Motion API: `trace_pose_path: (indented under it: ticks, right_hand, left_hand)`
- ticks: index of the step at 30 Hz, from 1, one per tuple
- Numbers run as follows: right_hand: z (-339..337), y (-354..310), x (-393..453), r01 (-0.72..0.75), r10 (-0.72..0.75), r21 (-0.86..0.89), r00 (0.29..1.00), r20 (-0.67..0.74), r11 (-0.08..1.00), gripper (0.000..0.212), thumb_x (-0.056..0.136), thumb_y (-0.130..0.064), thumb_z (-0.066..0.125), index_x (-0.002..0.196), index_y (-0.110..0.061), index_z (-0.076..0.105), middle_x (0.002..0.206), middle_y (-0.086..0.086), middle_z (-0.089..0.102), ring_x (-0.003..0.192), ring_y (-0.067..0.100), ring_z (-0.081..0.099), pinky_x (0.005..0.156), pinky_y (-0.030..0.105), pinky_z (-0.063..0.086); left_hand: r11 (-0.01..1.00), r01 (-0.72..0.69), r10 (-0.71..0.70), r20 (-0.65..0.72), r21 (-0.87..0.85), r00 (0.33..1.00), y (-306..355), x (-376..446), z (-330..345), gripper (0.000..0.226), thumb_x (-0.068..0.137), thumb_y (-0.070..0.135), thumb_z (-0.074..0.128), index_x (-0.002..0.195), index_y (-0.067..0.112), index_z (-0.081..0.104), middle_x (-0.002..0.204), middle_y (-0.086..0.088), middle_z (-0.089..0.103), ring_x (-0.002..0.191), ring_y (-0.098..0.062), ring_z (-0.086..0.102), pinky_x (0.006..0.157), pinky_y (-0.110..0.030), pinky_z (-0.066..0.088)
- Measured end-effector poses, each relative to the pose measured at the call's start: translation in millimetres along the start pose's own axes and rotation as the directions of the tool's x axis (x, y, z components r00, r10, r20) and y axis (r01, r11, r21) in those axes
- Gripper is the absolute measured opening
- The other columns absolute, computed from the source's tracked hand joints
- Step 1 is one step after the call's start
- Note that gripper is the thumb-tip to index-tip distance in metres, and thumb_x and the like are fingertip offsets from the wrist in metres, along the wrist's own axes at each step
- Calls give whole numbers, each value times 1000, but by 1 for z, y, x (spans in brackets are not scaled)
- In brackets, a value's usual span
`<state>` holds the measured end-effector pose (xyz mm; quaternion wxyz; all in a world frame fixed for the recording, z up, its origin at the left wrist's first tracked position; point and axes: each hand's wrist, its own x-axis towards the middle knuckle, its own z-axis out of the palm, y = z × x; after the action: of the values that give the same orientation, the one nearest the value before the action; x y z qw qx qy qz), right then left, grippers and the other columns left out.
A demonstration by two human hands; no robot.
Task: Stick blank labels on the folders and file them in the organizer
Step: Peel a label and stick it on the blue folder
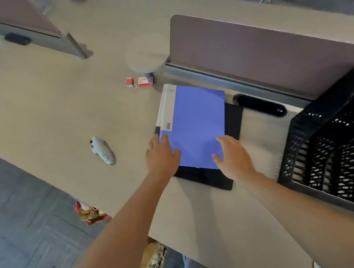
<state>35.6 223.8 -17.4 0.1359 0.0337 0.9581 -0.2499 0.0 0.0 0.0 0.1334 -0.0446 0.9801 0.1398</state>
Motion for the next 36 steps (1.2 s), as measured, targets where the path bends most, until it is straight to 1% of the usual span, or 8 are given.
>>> trace_pose_path:
  ticks: [4,10,12,15,21,25,29,36]
  right_hand:
    - [19,-2,22,-57,57,-1,998,30,998,77,98,-42,69,162,-22,31,167,7,30,155,30,29,117,42,41]
    - [41,-6,43,-164,165,-16,981,98,986,94,97,-63,60,168,-29,10,176,17,-6,164,32,-1,129,46,23]
    - [47,-6,45,-180,181,-12,979,97,984,96,96,-63,62,168,-28,10,175,19,-6,164,33,-3,130,46,20]
    - [52,-7,46,-199,198,8,979,57,980,97,94,-63,67,168,-27,14,175,19,-2,163,33,-2,130,47,21]
    - [50,-5,39,-208,208,-8,977,39,978,98,90,-63,71,166,-27,20,174,19,6,162,35,7,128,48,24]
    - [50,6,22,-198,201,-53,977,66,979,100,90,-62,72,167,-26,18,175,20,3,162,35,7,129,46,20]
    - [56,20,-10,-205,213,-88,972,98,975,103,90,-60,72,168,-27,14,175,20,-1,163,35,6,128,44,16]
    - [68,48,-85,-215,228,-97,963,147,972,105,90,-57,74,168,-28,11,175,17,-3,163,33,6,129,45,20]
  left_hand:
    - [999,-5,6,33,-37,999,-3,21,16,59,96,37,51,149,15,37,154,-9,34,138,-30,35,108,-43,39]
    - [998,41,-41,20,-43,999,-5,40,35,65,95,41,53,152,19,33,159,-11,27,143,-31,29,109,-48,37]
    - [998,40,-40,-15,-41,999,-4,41,37,64,95,40,53,152,19,33,156,-9,32,141,-30,30,107,-46,38]
    - [982,71,-79,-35,-172,996,2,42,36,63,95,33,54,152,18,33,151,-9,37,138,-30,33,107,-46,38]
    - [907,222,-249,-31,-357,968,12,45,20,61,92,22,58,149,11,38,134,-11,45,123,-30,41,100,-45,43]
    - [873,217,-253,-26,-438,967,16,29,24,47,86,15,61,131,12,50,118,-7,43,108,-30,47,89,-44,47]
    - [817,262,-279,45,-514,959,17,-2,37,47,86,6,58,132,14,49,122,-7,40,81,-28,57,72,-40,52]
    - [810,303,-299,90,-503,950,17,-80,85,59,88,7,54,145,19,41,126,-5,44,94,-28,59,79,-43,54]
